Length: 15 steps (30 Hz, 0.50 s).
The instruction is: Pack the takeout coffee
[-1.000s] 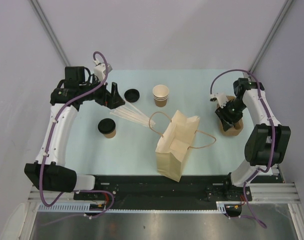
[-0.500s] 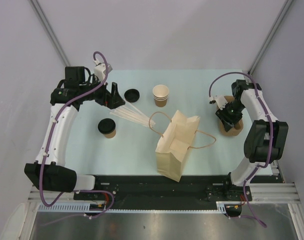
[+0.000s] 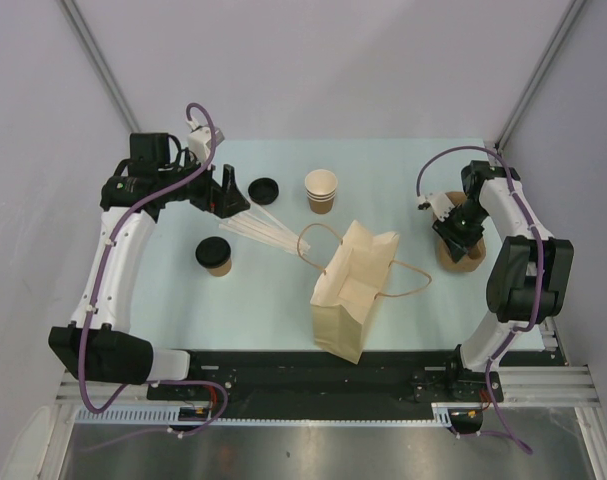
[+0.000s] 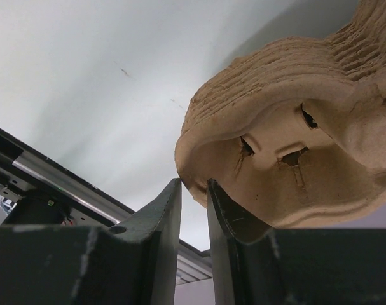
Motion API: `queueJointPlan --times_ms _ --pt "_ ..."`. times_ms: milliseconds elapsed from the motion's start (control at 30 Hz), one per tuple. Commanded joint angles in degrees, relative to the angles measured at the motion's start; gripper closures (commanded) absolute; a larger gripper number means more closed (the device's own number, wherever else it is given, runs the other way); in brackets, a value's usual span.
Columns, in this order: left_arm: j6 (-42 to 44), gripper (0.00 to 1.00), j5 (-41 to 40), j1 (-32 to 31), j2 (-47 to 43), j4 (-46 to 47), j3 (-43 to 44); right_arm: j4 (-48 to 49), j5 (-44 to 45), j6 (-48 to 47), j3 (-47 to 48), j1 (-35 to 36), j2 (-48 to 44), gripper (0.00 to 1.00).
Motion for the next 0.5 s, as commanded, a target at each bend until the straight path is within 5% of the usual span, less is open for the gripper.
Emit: queueJointPlan --times_ms 0,333,467 --pt "0.67 0.00 0.87 -0.38 -0.46 0.16 2.12 1.10 1.12 -1.18 -0.02 -0.30 0.27 0.73" --pt "0.75 0.01 0.69 -0.38 -0.28 0.07 2.21 1.02 1.30 -1.97 -0.02 -0.30 0.28 0.72" --pt "0.75 0.00 0.78 -0.38 -0.37 0.07 2.21 1.11 1.30 -2.23 -0.01 -0.21 0.01 0.86"
